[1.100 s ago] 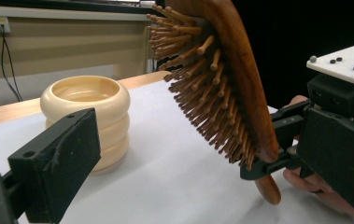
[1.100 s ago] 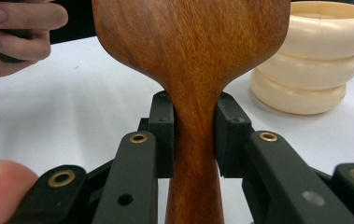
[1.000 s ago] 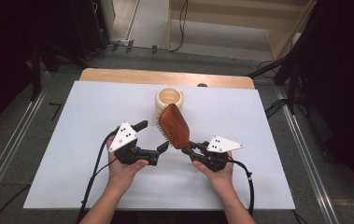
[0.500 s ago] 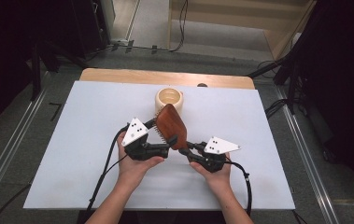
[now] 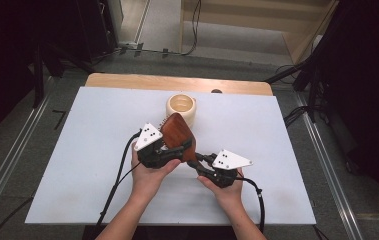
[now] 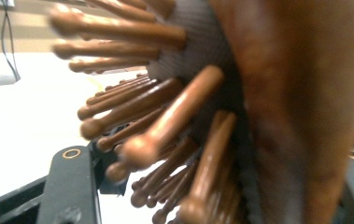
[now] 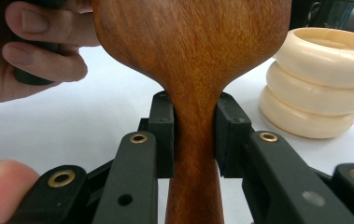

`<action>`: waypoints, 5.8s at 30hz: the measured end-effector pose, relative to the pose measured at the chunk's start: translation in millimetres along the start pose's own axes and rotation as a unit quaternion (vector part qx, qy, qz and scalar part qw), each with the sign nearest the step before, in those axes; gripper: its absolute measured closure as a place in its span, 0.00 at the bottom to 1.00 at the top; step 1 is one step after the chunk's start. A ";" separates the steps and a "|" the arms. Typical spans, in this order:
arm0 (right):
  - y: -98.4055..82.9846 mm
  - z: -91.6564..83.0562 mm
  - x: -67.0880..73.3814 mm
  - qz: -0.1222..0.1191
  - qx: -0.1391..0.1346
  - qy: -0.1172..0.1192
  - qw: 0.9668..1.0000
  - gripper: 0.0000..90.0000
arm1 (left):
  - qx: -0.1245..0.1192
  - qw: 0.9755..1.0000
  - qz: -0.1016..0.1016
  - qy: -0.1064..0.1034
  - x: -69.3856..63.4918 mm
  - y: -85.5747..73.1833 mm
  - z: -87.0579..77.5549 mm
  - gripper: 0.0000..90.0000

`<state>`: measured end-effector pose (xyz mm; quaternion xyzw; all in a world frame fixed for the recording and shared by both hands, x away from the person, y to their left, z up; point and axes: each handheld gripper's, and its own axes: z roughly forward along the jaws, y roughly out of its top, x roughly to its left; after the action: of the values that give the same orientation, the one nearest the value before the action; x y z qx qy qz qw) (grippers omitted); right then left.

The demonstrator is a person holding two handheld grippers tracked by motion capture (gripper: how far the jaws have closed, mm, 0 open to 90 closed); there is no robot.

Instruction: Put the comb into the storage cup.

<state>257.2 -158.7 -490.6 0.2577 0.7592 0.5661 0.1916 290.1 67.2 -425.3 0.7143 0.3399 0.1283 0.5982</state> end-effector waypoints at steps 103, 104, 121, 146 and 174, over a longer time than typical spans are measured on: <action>-66.3 -150.3 -59.3 0.096 -0.018 -0.135 0.986 0.00 | -0.026 1.000 -0.007 -0.013 58.6 61.6 -28.9 0.63; -66.9 -151.5 -60.1 0.098 -0.018 -0.136 0.986 0.00 | -0.027 1.000 -0.007 -0.013 59.1 62.3 -28.8 0.63; -69.7 -153.0 -62.6 0.094 -0.014 -0.139 0.986 0.00 | -0.039 0.999 -0.012 -0.007 66.2 82.4 -27.0 0.63; -70.4 -152.2 -63.4 0.095 -0.015 -0.134 0.986 0.00 | -0.056 0.998 0.002 0.003 71.8 118.3 -17.1 0.63; -71.5 -152.6 -65.0 0.099 -0.021 -0.130 0.986 0.00 | -0.065 0.998 -0.013 0.016 94.2 125.3 14.4 0.63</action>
<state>207.3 -330.6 -515.6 0.3991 0.6862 0.5601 0.2367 409.6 109.7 -332.0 0.6673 0.3497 0.1531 0.6395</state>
